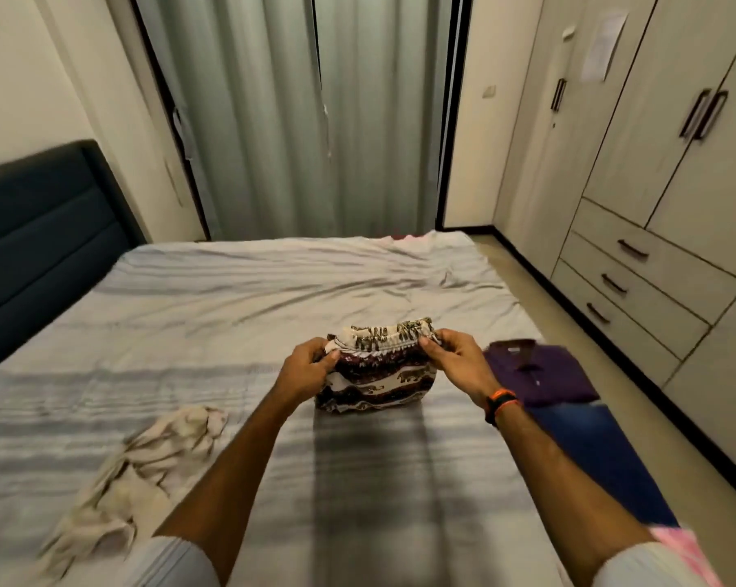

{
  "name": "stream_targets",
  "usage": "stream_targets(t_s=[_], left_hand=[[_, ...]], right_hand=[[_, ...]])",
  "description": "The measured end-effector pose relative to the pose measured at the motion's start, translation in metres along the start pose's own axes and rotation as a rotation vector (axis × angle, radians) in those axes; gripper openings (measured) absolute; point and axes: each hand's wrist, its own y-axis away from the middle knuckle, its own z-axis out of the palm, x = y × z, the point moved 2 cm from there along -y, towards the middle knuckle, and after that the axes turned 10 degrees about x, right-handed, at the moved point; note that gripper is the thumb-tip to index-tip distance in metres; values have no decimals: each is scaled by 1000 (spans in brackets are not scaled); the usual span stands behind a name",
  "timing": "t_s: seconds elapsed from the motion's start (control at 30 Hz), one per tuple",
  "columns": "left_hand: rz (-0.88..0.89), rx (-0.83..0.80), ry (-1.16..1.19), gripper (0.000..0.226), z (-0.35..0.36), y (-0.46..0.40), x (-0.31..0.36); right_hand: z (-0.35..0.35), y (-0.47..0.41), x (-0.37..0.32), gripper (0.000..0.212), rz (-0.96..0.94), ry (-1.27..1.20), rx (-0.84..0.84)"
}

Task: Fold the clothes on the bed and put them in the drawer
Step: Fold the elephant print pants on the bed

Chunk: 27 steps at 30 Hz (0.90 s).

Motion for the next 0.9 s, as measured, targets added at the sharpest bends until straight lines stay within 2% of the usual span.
stream_targets(t_s=[0.07,0.17,0.2,0.23,0.33,0.37,0.5,0.77,0.9], left_hand=[[-47,-45,-44,5,12,31,-28],[-104,-90,-93,5,28,78,-64],[-126,-104,-102,5,31,94,-73],[-141,-116,-115,5,34,108,-79],[-154,-128,-180,13,42,151,-101],[-163,-131,-204,15,44,168,-105],[-177,-128,-297,11,51,221,-118],[-225,-152,-362,14,57,332,-136],[-223,-210,-421,12,61,369,-146]], right_hand=[[7,32,37,48,90,15,-36],[10,72,99,80,192,19,-101],[10,88,109,80,218,17,-103],[9,105,107,72,246,19,-113],[5,157,98,31,295,31,-109],[3,175,103,25,306,30,-127],[-5,224,128,32,338,37,-151],[-24,325,150,22,385,134,-195],[-32,360,162,35,398,200,-253]])
